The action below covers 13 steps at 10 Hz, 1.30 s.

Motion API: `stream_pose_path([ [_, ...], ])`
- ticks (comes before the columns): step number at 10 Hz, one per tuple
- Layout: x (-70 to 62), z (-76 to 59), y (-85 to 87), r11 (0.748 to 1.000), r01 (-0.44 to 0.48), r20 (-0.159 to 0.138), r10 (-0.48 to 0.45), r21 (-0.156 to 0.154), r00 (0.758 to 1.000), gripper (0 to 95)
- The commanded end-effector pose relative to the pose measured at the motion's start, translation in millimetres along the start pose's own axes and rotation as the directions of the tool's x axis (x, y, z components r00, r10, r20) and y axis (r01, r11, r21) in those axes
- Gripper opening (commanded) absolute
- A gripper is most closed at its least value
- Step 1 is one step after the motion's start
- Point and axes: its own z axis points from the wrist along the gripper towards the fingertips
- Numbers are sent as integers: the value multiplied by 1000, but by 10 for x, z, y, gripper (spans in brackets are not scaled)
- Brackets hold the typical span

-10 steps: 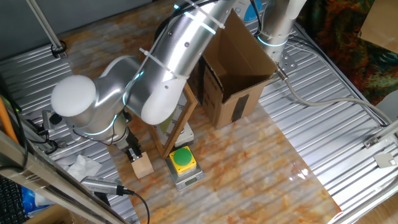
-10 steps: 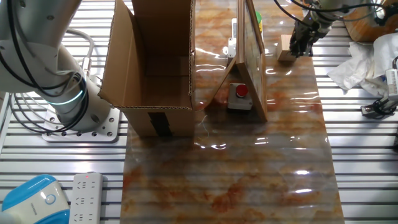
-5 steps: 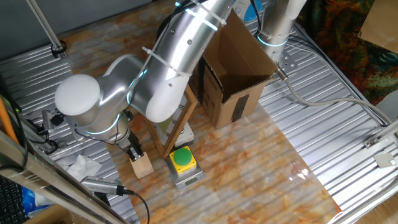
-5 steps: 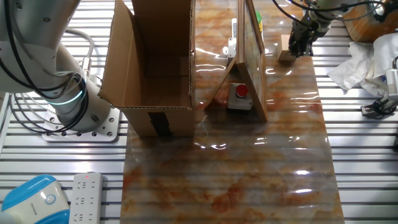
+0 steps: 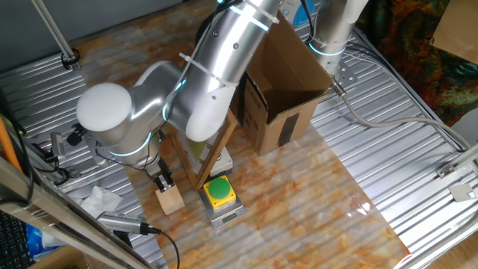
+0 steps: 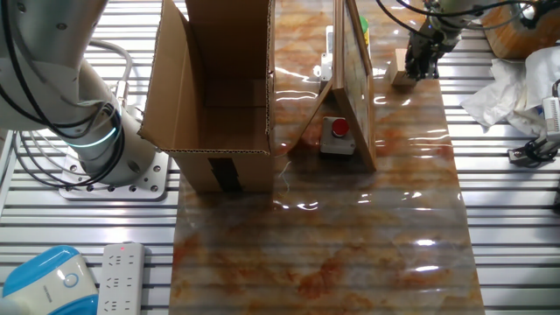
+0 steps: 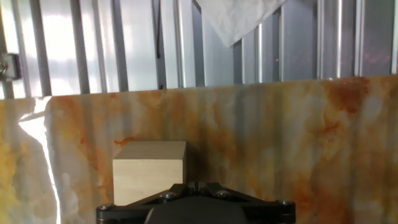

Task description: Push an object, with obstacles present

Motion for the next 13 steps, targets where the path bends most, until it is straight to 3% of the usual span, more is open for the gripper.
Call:
stream_pose_path([
  [1,-15,21,20,1000,-8,11,8,-3,1000,0],
  [13,-49,134,570,997,-82,31,82,5,996,0],
])
